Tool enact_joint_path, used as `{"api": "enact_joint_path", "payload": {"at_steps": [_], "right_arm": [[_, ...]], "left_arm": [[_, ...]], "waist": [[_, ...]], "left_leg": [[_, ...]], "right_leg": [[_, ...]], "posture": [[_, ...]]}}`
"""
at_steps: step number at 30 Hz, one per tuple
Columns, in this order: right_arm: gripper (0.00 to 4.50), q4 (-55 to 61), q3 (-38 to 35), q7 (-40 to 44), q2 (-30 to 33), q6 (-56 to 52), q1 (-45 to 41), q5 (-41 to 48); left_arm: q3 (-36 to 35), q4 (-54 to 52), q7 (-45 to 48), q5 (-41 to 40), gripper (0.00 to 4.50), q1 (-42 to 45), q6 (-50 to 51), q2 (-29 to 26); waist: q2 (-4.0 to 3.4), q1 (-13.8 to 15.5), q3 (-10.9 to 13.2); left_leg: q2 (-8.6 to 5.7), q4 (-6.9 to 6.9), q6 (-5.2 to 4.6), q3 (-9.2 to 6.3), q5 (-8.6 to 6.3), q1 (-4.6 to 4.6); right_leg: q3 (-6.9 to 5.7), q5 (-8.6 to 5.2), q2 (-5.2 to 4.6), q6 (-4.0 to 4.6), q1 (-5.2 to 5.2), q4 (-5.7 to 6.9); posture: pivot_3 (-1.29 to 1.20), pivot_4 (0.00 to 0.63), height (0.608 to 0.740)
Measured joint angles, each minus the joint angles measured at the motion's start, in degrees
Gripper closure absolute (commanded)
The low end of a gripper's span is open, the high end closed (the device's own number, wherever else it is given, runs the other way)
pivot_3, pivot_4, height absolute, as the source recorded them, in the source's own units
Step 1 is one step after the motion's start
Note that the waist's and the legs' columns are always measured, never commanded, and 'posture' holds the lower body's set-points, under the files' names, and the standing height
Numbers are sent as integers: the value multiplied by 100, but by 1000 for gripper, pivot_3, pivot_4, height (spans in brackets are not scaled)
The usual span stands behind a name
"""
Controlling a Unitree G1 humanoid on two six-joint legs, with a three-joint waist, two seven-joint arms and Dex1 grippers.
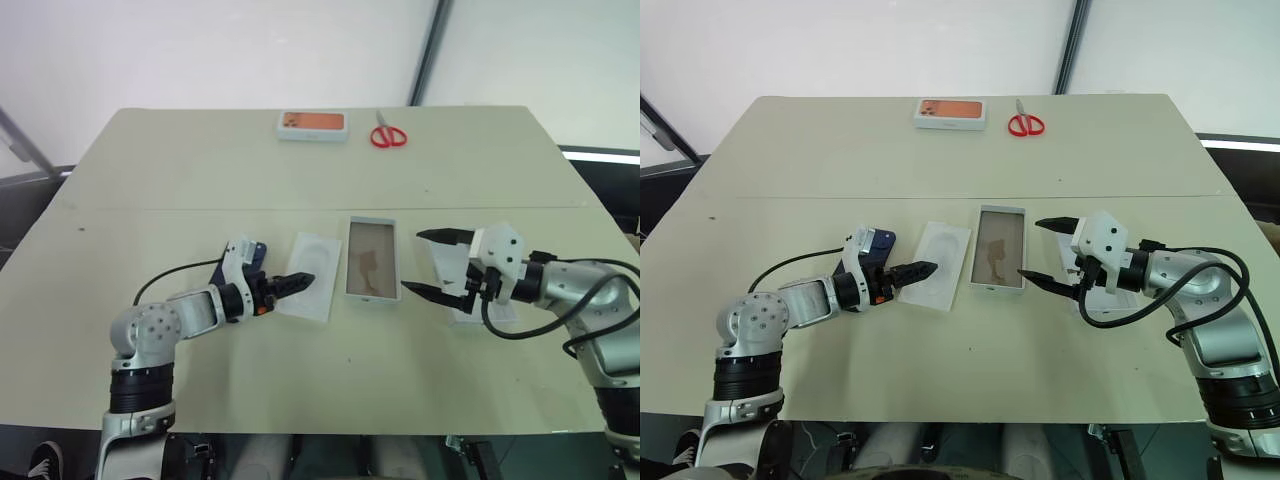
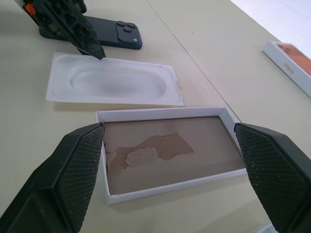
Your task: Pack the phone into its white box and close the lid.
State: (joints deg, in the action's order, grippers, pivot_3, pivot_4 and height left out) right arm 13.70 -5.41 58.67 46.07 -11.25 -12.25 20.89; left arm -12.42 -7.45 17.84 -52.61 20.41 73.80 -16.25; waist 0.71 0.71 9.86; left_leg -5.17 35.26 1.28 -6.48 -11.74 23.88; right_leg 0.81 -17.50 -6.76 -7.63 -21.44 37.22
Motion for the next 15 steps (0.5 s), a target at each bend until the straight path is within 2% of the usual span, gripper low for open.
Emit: {"api": "enact_joint_path", "payload": {"at_steps": [4, 11, 15], "right_arm": [[0, -6, 0, -47, -5, 44, -9, -26], [0, -35, 0, -80, -18, 114, -5, -55], [0, -22, 35, 11, -29, -36, 20, 71]], "left_arm": [[24, -31, -79, 6, 4416, -42, 187, 17], [80, -113, -105, 64, 4469, -18, 175, -12], [-255, 34, -321, -82, 4469, 146, 334, 208]], "waist": [[0, 5, 0], [-2, 0, -1], [2, 1, 1]], "left_leg": [[0, -1, 0, -1, 0, 0], [1, -4, 0, 1, -1, -9], [1, -3, 0, 0, 0, -7]], "right_leg": [[-1, 0, 0, 0, 1, -1], [0, 0, 0, 0, 6, -1], [0, 0, 0, 0, 4, -1]], "posture": [[0, 150, 740], [0, 150, 740], [0, 150, 740]]}}
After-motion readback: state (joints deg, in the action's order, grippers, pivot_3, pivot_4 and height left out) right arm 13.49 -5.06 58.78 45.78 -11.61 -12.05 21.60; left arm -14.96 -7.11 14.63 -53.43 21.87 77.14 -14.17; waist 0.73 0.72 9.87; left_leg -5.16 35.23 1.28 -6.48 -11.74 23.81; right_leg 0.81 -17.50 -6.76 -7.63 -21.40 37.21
